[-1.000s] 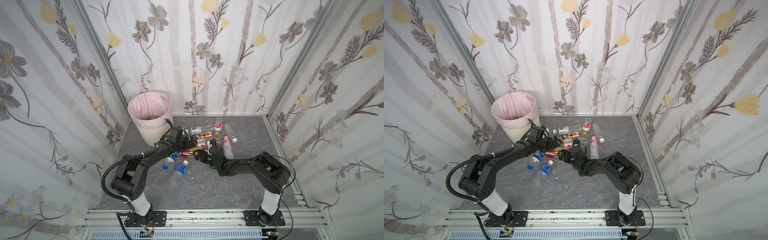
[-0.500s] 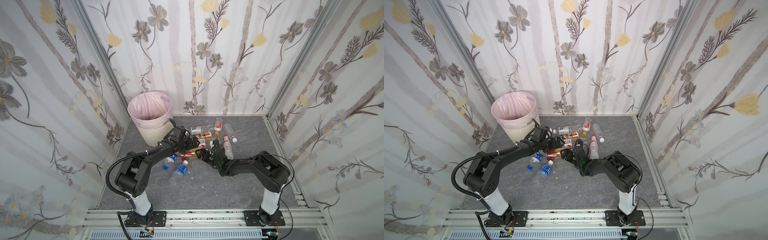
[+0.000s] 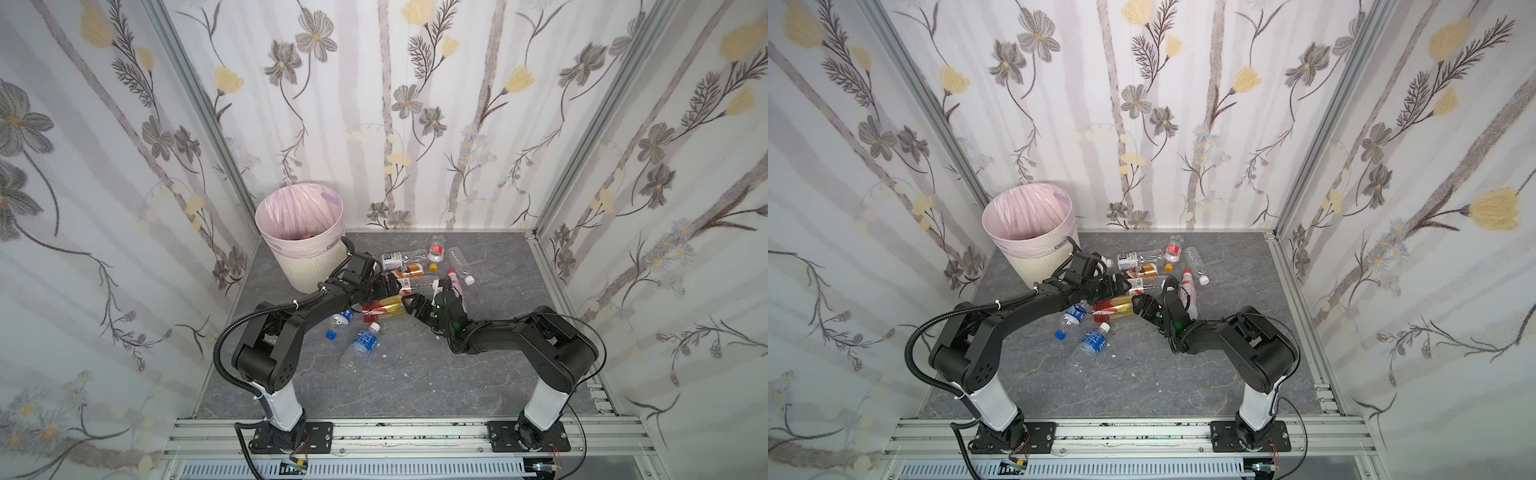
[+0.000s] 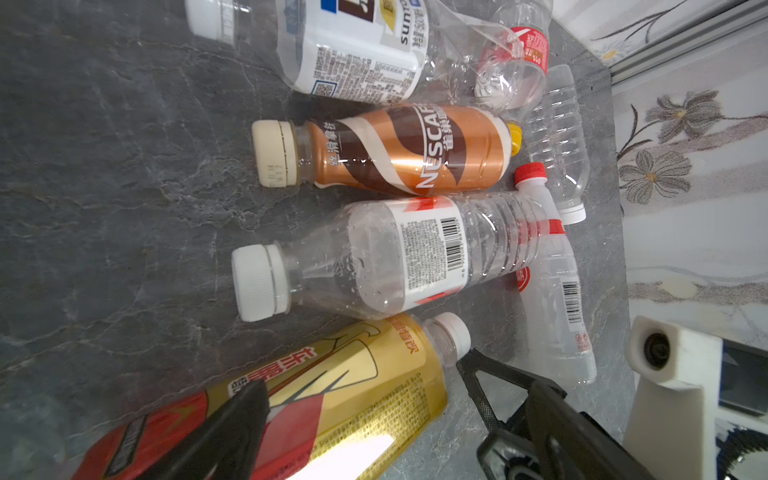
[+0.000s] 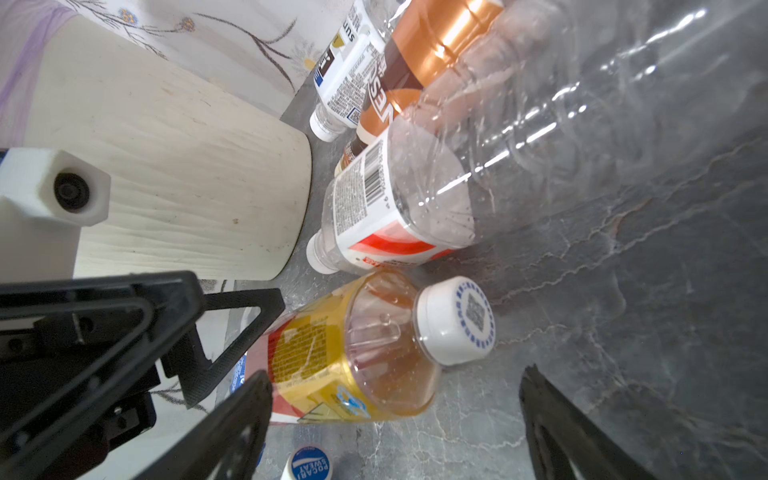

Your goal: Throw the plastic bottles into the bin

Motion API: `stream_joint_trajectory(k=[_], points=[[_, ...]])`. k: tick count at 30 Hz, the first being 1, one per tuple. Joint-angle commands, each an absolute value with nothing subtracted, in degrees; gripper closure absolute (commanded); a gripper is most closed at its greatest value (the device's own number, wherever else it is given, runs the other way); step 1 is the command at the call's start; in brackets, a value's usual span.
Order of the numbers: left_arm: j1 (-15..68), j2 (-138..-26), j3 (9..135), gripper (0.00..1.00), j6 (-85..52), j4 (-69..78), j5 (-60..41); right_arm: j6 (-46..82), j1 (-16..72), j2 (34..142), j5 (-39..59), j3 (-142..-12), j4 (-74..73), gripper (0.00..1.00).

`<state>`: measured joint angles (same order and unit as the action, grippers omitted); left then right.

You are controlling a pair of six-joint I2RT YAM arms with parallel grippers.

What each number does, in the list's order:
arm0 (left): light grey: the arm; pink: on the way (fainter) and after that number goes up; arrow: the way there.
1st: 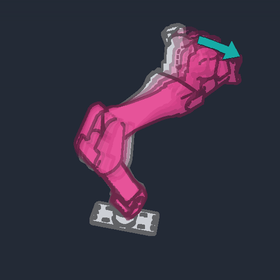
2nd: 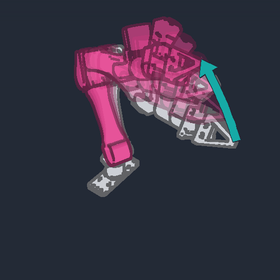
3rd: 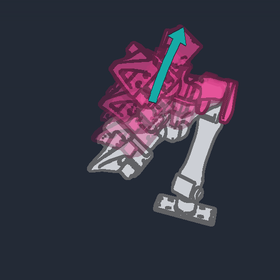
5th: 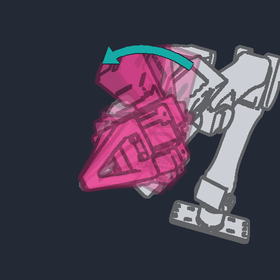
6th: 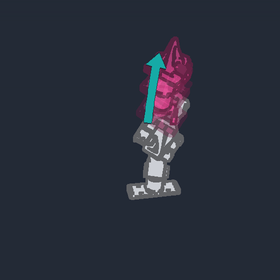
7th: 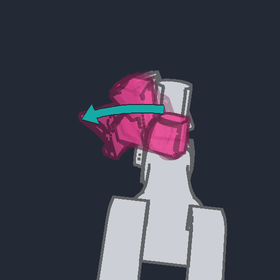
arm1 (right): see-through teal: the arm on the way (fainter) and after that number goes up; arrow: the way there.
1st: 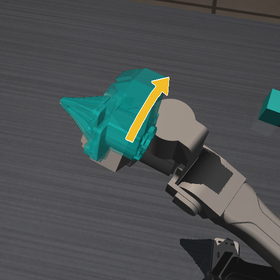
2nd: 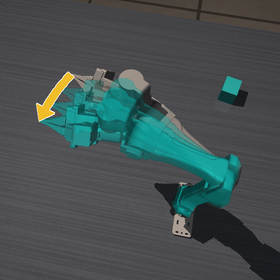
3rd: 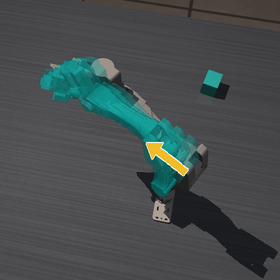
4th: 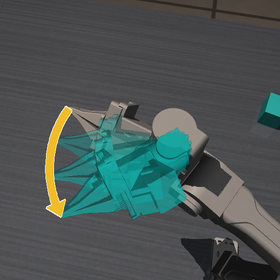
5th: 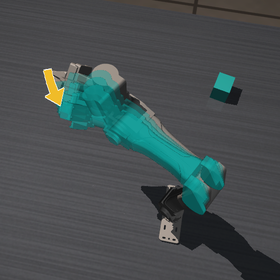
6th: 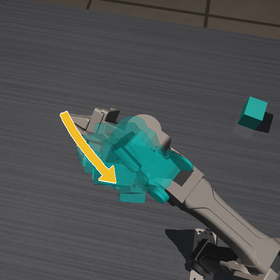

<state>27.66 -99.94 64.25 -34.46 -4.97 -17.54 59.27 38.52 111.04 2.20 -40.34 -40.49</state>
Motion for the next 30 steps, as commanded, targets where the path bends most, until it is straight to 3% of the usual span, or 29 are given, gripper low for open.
stream_joint_trajectory(k=[1, 30], points=[[27.57, -99.68, 64.94, 0.00, -34.04, -5.17, -16.61, 59.78, 37.84, 111.63, 2.36, -41.42, -42.17, 0.09], [27.62, -98.39, 63.90, 0.00, -33.33, -5.32, -15.76, 72.04, 37.53, 119.48, 5.75, -40.18, -55.38, 0.21]])
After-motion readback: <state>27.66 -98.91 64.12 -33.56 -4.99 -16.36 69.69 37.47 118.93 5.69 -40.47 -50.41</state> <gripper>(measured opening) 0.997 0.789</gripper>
